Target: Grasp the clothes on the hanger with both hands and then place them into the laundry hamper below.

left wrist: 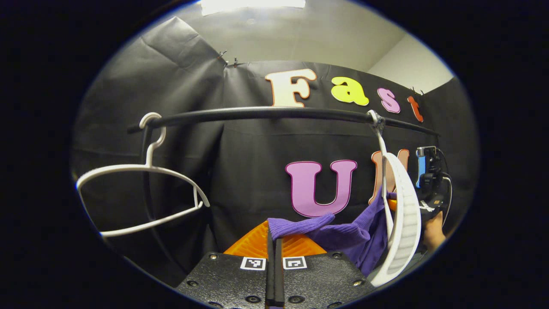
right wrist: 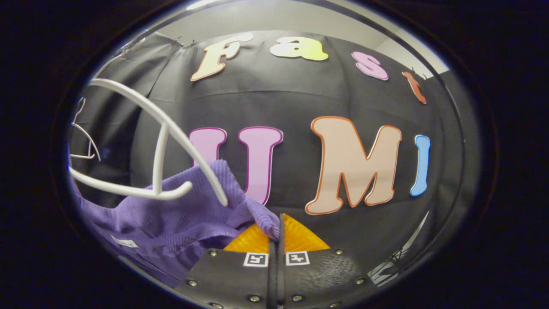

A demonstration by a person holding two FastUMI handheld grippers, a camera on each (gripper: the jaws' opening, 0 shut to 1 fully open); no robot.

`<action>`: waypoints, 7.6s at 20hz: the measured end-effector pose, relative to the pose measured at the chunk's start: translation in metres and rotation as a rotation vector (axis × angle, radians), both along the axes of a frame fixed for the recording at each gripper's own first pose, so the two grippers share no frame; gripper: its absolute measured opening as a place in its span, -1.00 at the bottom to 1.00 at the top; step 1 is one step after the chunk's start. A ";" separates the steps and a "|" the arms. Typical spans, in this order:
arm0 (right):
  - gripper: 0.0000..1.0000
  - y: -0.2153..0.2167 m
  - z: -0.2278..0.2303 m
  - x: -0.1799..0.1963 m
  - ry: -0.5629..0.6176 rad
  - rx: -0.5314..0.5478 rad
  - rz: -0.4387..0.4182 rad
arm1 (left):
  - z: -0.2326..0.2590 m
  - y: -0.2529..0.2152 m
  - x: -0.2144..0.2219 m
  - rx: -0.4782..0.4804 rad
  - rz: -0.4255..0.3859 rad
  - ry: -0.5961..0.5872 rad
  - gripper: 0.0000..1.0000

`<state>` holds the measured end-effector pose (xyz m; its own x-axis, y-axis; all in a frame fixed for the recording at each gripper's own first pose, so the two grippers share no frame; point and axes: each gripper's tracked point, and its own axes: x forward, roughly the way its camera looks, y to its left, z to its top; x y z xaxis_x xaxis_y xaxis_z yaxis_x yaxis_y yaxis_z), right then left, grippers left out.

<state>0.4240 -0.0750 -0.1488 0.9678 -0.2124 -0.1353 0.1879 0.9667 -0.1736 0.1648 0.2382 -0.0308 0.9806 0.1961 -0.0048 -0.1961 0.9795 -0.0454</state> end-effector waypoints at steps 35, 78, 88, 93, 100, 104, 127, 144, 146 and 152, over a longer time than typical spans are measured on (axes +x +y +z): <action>-0.98 0.091 -0.024 -0.245 -0.047 0.230 0.100 | -0.101 -0.156 -0.049 -0.090 -0.029 0.089 -1.00; -0.97 0.017 -0.437 -0.266 0.527 0.281 -0.147 | -0.553 -0.178 0.002 -0.084 -0.065 0.595 -0.93; -0.96 0.006 -0.492 -0.302 0.594 0.277 -0.220 | -0.556 -0.190 -0.001 0.077 -0.106 0.449 -0.82; -0.96 0.014 -0.476 -0.296 0.558 0.258 -0.179 | -0.526 -0.201 -0.009 0.030 -0.154 0.414 -0.45; -0.16 0.028 -0.397 -0.282 0.435 0.155 -0.151 | -0.483 -0.192 -0.015 -0.018 -0.153 0.374 0.62; 0.63 0.044 -0.385 -0.288 0.415 0.145 -0.139 | -0.486 -0.187 -0.024 -0.049 -0.156 0.414 0.94; 0.98 0.035 -0.237 -0.267 0.183 0.171 -0.184 | -0.363 -0.151 -0.023 -0.103 -0.099 0.352 0.92; 0.97 0.088 -0.042 -0.255 -0.022 0.072 -0.058 | -0.183 -0.151 -0.041 0.002 -0.066 0.211 0.90; 0.93 0.089 -0.025 -0.258 -0.037 0.075 -0.058 | -0.158 -0.142 -0.042 -0.009 -0.052 0.186 0.97; 0.93 0.095 0.025 -0.268 -0.087 0.067 -0.023 | -0.087 -0.133 -0.057 -0.035 -0.060 0.105 0.93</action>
<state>0.1557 0.0196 -0.1235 0.9715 -0.2276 -0.0659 0.2213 0.9710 -0.0905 0.1083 0.1057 -0.1180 0.9843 0.1347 -0.1143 -0.1424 0.9878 -0.0623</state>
